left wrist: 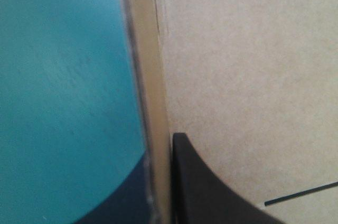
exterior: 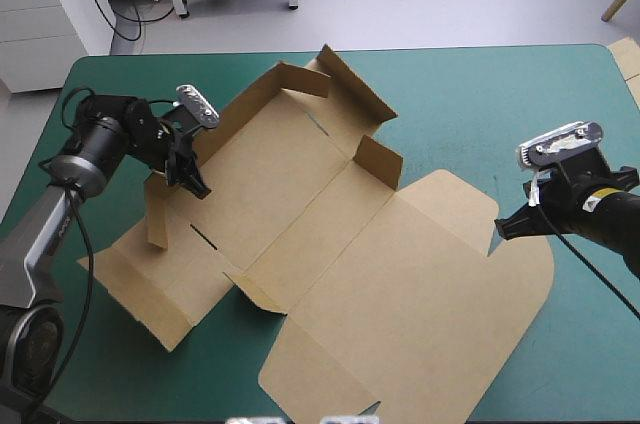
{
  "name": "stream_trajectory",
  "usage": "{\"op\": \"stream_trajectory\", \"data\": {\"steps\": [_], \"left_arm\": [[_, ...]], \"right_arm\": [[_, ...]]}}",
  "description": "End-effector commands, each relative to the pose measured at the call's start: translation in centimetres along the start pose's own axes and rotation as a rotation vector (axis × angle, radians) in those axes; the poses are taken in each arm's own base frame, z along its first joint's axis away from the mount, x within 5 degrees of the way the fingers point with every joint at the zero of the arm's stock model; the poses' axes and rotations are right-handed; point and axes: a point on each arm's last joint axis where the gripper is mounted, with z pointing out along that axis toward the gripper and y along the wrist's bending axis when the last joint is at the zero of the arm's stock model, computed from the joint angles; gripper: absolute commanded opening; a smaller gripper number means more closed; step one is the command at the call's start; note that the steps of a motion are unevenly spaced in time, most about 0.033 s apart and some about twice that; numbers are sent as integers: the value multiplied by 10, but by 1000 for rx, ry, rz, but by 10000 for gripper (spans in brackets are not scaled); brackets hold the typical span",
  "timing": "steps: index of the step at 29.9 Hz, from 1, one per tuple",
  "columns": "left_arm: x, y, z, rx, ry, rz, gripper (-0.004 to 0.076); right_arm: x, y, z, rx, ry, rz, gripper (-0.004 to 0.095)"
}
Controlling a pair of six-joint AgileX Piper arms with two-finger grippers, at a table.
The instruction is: Fold the box
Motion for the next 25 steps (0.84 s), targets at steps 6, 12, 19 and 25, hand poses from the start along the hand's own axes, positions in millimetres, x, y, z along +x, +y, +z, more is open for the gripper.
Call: {"op": "stream_trajectory", "data": {"steps": [6,12,19,25], "left_arm": [[-57,-25,-27,-255,-245,278,-8],[-79,-49,-32,-336,-289,455,-8],[-99,-77,-40,-399,-353,609,-8],[-106,-88,-45,-460,-352,639,-8]], "right_arm": [[-10,-1,-41,82,-207,35,-16],[-9,-1,-41,79,-210,67,-16],[-10,-1,-42,81,-218,71,-16],[-11,-1,-42,84,-224,73,-16]]}}
